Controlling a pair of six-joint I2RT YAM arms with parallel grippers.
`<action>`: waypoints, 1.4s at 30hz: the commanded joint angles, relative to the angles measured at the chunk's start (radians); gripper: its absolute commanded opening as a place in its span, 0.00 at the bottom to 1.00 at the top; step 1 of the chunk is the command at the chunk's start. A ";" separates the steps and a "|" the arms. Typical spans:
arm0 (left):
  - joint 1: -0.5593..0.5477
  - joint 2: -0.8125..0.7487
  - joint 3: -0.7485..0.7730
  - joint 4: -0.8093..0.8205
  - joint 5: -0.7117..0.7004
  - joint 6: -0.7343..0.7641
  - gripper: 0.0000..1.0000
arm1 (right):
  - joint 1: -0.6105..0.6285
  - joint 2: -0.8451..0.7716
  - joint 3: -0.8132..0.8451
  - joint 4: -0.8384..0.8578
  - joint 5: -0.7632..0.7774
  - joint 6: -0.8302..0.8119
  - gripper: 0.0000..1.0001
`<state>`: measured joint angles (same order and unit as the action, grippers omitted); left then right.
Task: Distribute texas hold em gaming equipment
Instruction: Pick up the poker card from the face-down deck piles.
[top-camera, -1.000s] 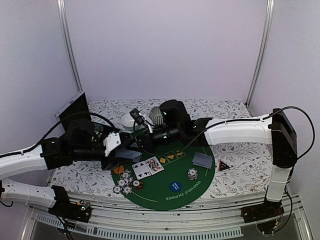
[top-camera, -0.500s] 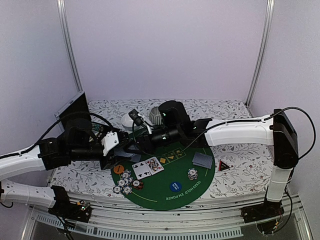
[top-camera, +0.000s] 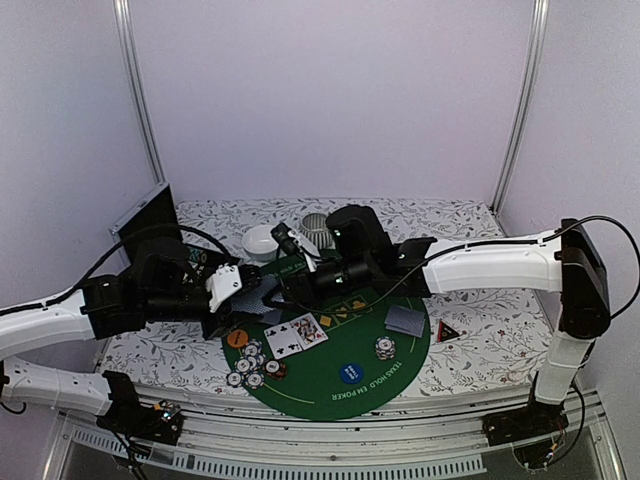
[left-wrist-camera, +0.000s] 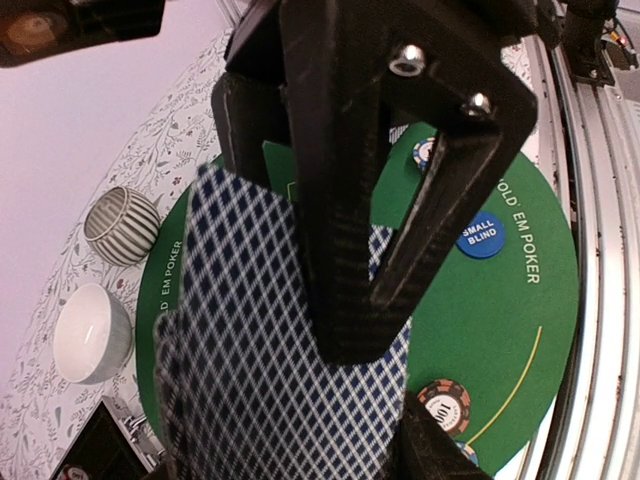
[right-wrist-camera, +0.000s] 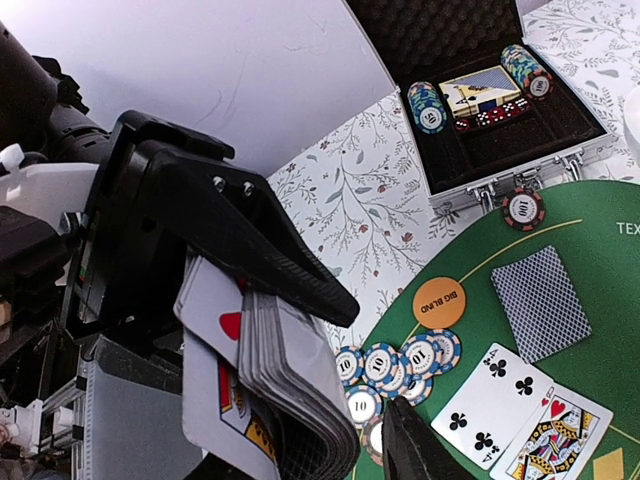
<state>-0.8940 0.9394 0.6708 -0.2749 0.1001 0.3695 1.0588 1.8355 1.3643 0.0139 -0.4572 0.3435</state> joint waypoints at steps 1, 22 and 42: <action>-0.003 0.003 0.010 0.013 0.006 -0.004 0.33 | -0.013 -0.042 -0.016 -0.034 0.033 -0.015 0.40; -0.003 0.056 0.020 -0.023 0.020 -0.007 0.33 | -0.019 -0.071 -0.038 -0.083 0.025 -0.050 0.32; -0.003 0.063 0.018 -0.029 0.019 -0.007 0.33 | -0.042 -0.197 -0.092 -0.142 0.053 -0.072 0.02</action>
<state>-0.8940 0.9977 0.6716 -0.3096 0.1047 0.3664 1.0325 1.7134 1.2976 -0.1066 -0.4374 0.2916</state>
